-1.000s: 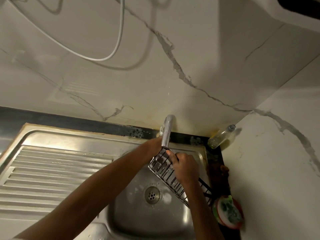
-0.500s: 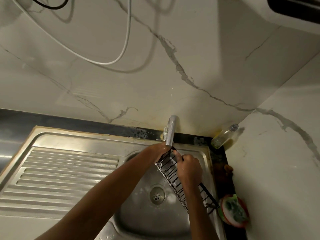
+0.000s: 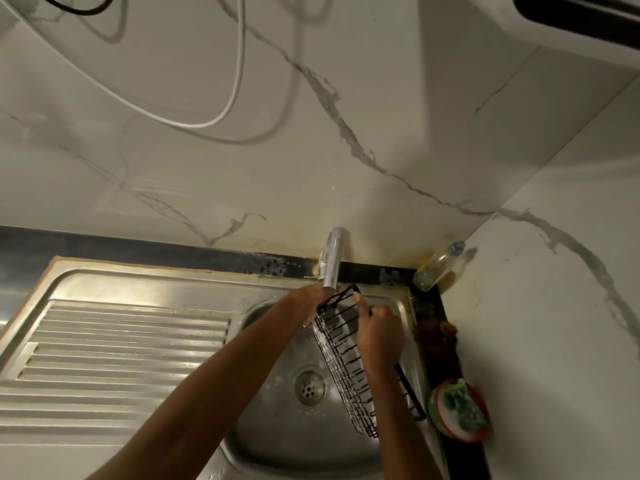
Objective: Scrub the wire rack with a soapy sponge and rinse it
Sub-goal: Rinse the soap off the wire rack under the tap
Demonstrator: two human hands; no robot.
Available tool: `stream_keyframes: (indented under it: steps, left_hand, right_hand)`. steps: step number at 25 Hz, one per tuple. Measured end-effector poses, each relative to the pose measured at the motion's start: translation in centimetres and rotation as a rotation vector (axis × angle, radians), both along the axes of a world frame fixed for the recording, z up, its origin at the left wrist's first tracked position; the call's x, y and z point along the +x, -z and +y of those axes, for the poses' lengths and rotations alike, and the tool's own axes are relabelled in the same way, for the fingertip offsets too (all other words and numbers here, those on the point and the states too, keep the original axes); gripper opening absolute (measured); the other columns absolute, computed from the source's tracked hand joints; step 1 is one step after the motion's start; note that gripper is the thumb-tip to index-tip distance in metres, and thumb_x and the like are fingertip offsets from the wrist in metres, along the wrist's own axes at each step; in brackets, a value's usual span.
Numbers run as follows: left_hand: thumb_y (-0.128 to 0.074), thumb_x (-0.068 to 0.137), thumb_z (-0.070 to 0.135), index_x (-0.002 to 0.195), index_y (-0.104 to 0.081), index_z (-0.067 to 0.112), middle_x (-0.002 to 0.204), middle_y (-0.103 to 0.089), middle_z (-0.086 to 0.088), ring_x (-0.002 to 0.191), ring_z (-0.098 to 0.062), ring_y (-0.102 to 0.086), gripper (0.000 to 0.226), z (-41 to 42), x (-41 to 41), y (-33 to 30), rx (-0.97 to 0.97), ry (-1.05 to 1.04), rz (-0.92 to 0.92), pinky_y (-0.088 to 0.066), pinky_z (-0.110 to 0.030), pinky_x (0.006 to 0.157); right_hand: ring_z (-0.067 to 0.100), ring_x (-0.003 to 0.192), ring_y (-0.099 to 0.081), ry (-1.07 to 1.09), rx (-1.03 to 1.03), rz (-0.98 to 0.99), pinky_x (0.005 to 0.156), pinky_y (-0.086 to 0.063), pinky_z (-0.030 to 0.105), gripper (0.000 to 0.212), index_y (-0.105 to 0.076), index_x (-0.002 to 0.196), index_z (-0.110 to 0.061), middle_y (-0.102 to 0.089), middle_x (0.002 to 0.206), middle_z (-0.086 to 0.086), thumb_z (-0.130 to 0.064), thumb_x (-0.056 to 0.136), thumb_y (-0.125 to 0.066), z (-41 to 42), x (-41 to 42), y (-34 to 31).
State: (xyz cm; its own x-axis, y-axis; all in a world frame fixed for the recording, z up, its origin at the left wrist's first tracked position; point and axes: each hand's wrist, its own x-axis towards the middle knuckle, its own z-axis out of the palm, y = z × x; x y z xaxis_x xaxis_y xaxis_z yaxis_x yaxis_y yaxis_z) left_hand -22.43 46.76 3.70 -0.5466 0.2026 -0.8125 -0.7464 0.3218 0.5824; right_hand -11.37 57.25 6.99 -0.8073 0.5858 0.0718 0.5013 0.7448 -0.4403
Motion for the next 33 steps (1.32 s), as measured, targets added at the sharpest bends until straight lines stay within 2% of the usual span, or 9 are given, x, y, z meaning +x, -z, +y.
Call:
stream_keyframes:
  steps: [3,7,12,15,19,26,28,30,33]
  left_hand:
    - [-0.063,0.101,0.024,0.133,-0.058,-0.003,0.111,-0.069,-0.014,0.099,-0.023,-0.069,0.042,-0.8,0.3,-0.9,0.105,-0.091,0.078,-0.06,-0.036,0.093]
    - [-0.047,0.104,0.005,0.144,-0.047,-0.009,0.088,-0.058,-0.005,0.074,-0.015,-0.06,0.043,-1.9,-1.6,-1.0,0.235,-0.237,0.066,-0.056,-0.024,0.057]
    - [-0.073,0.093,0.012,0.119,-0.062,-0.004,0.097,-0.065,-0.016,0.086,-0.025,-0.066,0.032,0.3,-1.1,-1.7,0.031,-0.174,0.062,-0.057,-0.032,0.082]
    - [-0.073,0.086,-0.002,0.125,-0.061,-0.011,0.093,-0.068,-0.016,0.081,-0.025,-0.068,0.042,0.5,-0.7,-0.2,0.083,-0.2,-0.028,-0.06,-0.035,0.089]
    - [-0.056,0.102,0.005,0.123,-0.057,-0.008,0.081,-0.061,-0.016,0.065,-0.023,-0.062,0.024,0.9,-0.9,-0.1,0.253,-0.495,-0.06,-0.056,-0.027,0.045]
    - [-0.043,0.108,0.015,0.122,-0.054,0.001,0.111,-0.064,-0.012,0.104,-0.028,-0.063,0.023,0.6,-1.5,0.9,0.544,-0.707,-0.126,-0.058,-0.032,0.078]
    - [-0.043,0.109,0.024,0.106,-0.058,-0.003,0.083,-0.074,-0.016,0.092,-0.033,-0.068,0.031,1.9,-1.3,0.7,0.611,-0.764,-0.19,-0.059,-0.043,0.086]
    - [-0.036,0.11,0.032,0.087,-0.056,-0.003,0.06,-0.07,-0.019,0.077,-0.036,-0.066,0.046,3.3,-2.1,1.0,0.589,-0.79,-0.199,-0.056,-0.049,0.076]
    - [-0.036,0.109,0.023,0.098,-0.055,-0.004,0.058,-0.071,-0.014,0.067,-0.034,-0.07,0.036,3.5,-2.1,0.9,0.495,-0.665,-0.144,-0.056,-0.045,0.071]
  right_hand:
    - [0.016,0.059,-0.062,-0.007,0.029,-0.04,0.054,-0.051,0.03,0.075,-0.069,0.078,-0.015,-0.066,0.065,0.0,-0.072,0.096,-0.024,-1.0,-0.5,0.8]
    - [0.008,0.048,-0.053,-0.124,0.039,-0.038,0.045,-0.037,0.023,0.065,-0.062,0.069,-0.02,-0.056,0.055,-0.006,-0.069,0.097,-0.03,-2.3,-0.1,-0.6]
    - [-0.002,0.04,-0.035,-0.086,0.019,0.063,0.044,-0.019,0.016,0.048,-0.045,0.058,-0.029,-0.039,0.046,-0.013,-0.054,0.099,-0.048,-1.5,1.5,-2.1]
    - [0.0,0.042,-0.038,-0.055,0.064,0.002,0.043,-0.02,0.019,0.054,-0.06,0.062,-0.021,-0.042,0.048,-0.013,-0.057,0.099,-0.044,-0.4,1.5,-1.6]
    - [0.01,0.045,-0.05,-0.105,0.104,0.022,0.043,-0.029,0.023,0.067,-0.068,0.066,-0.016,-0.056,0.053,-0.004,-0.064,0.096,-0.032,-0.6,1.2,0.6]
    - [0.007,0.039,-0.046,-0.204,0.086,0.161,0.039,-0.037,0.023,0.054,-0.062,0.062,-0.022,-0.05,0.048,-0.01,-0.059,0.098,-0.047,-0.9,1.8,0.6]
    - [0.011,0.039,-0.048,-0.119,0.131,0.132,0.04,-0.037,0.023,0.057,-0.062,0.061,-0.019,-0.052,0.048,-0.006,-0.06,0.097,-0.043,-0.7,1.5,0.8]
    - [0.016,0.041,-0.05,-0.072,0.176,0.055,0.042,-0.039,0.024,0.064,-0.064,0.062,-0.014,-0.055,0.05,0.0,-0.062,0.096,-0.039,-0.3,1.2,1.4]
    - [0.017,0.046,-0.054,-0.036,0.146,0.025,0.044,-0.039,0.025,0.063,-0.065,0.064,-0.013,-0.059,0.054,0.001,-0.063,0.095,-0.044,0.3,1.1,1.7]
